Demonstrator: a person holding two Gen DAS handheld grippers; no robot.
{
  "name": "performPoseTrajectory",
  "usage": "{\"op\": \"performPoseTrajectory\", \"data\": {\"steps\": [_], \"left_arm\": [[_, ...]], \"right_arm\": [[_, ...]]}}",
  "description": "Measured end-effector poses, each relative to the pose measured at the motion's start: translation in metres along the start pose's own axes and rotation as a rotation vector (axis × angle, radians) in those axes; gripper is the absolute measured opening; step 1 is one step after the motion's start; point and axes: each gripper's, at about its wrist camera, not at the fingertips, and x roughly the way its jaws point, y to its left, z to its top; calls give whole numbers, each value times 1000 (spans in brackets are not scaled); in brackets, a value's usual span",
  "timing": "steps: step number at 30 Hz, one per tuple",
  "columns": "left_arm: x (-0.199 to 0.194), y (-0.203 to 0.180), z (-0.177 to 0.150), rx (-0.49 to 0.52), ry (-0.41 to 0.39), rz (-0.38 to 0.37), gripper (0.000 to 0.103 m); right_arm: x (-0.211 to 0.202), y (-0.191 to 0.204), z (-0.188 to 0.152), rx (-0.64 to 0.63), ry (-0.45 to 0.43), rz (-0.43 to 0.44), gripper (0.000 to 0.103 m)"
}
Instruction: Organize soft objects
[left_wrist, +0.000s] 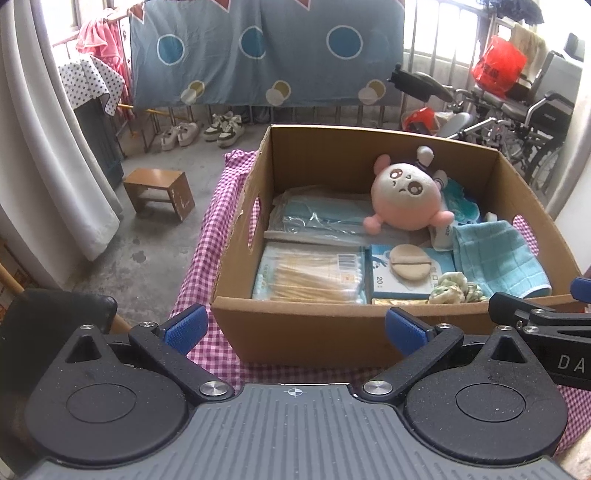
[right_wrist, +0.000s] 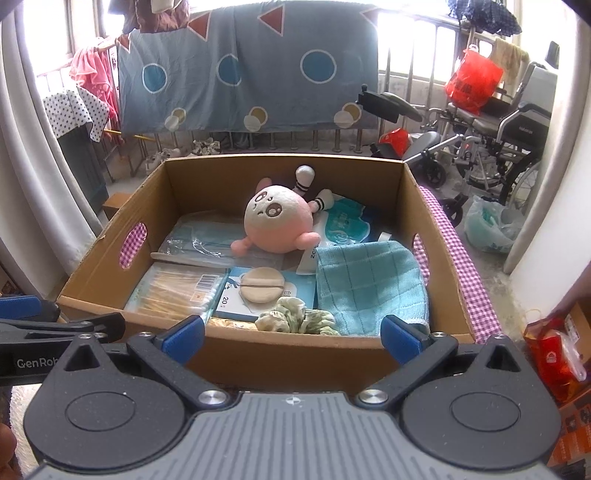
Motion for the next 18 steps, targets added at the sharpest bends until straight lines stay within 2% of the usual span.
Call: {"op": "performPoseTrajectory", "data": {"steps": [18], "left_arm": [[0, 4, 1, -8, 0, 5, 103]], "right_arm": [[0, 2, 2, -15, 8, 12, 103]]}}
